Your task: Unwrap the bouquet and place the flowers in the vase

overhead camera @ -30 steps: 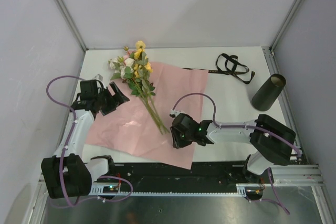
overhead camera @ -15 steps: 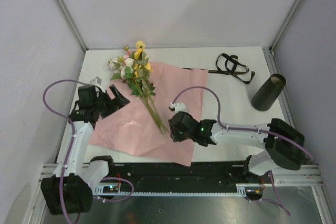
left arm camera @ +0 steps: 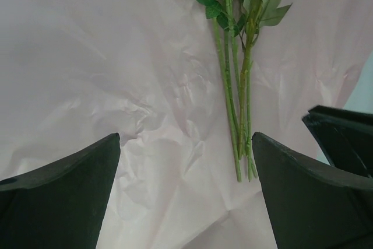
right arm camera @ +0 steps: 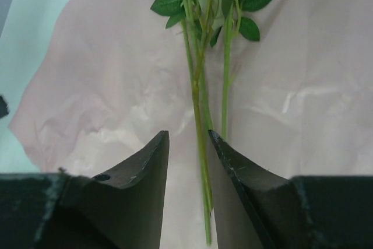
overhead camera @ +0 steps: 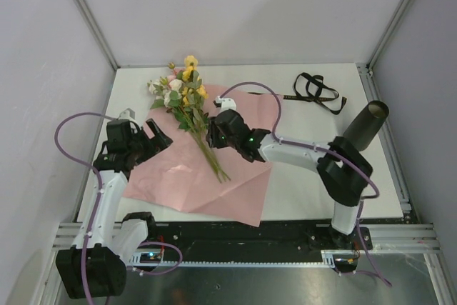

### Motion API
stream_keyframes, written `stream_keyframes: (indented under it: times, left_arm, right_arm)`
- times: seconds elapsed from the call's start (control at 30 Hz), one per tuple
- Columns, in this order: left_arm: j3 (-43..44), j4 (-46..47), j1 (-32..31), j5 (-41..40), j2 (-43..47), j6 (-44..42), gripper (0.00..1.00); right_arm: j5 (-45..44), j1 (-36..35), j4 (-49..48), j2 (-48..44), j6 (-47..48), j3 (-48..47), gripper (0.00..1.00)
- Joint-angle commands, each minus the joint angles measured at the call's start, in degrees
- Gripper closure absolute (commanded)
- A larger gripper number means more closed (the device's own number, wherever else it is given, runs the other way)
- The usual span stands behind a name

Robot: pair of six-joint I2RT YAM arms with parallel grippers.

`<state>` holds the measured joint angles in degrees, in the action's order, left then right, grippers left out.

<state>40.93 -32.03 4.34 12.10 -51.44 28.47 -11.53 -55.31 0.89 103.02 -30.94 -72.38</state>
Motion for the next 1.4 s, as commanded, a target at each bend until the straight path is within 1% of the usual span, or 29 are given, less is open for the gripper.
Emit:
stream_keyframes:
  times: [0.0, 0.1, 0.27, 0.53, 0.87, 0.93, 1.07, 1.23, 1.37]
  left_arm:
    - [0.0, -0.8, 0.3, -3.2, 1.8, 0.6, 0.00]
    - [0.3, -1.5, 0.7, -4.9, 2.1, 0.6, 0.00]
    - [0.2, -1.9, 0.8, -5.4, 3.0, 0.6, 0.00]
    - [0.1, -1.9, 0.8, -5.1, 2.8, 0.7, 0.00]
    - [0.0, -1.8, 0.8, -5.5, 2.6, 0.8, 0.00]
    - [0.0, -1.8, 0.8, -5.5, 2.7, 0.7, 0.00]
    - [0.0, -1.8, 0.8, -5.8, 2.6, 0.8, 0.00]
    - [-0.1, -1.9, 0.8, -6.5, 3.1, 0.9, 0.00]
    - [-0.1, -1.9, 0.8, -6.5, 3.1, 1.0, 0.00]
  right_arm:
    - [0.8, -0.1, -5.1, 6.8, 1.6, -6.7, 0.62]
    - [1.2, -0.5, -4.0, 11.5, 1.7, -11.1, 0.62]
    - [-0.4, -0.5, -1.5, 18.5, 1.1, -17.4, 0.62]
    - [-7.4, -0.7, 3.4, 23.5, 2.5, -21.7, 0.57]
    - [-9.2, -0.7, 4.2, 23.9, 5.2, -22.4, 0.62]
    - [-9.4, -0.9, 4.4, 23.5, 5.4, -22.5, 0.62]
    - [-8.7, -0.9, 4.5, 21.5, 5.9, -22.4, 0.66]
    - [-8.2, -0.7, 4.6, 19.2, 6.8, -22.5, 0.65]
    - [-8.1, -0.3, 5.2, 19.5, 7.1, -22.9, 0.63]
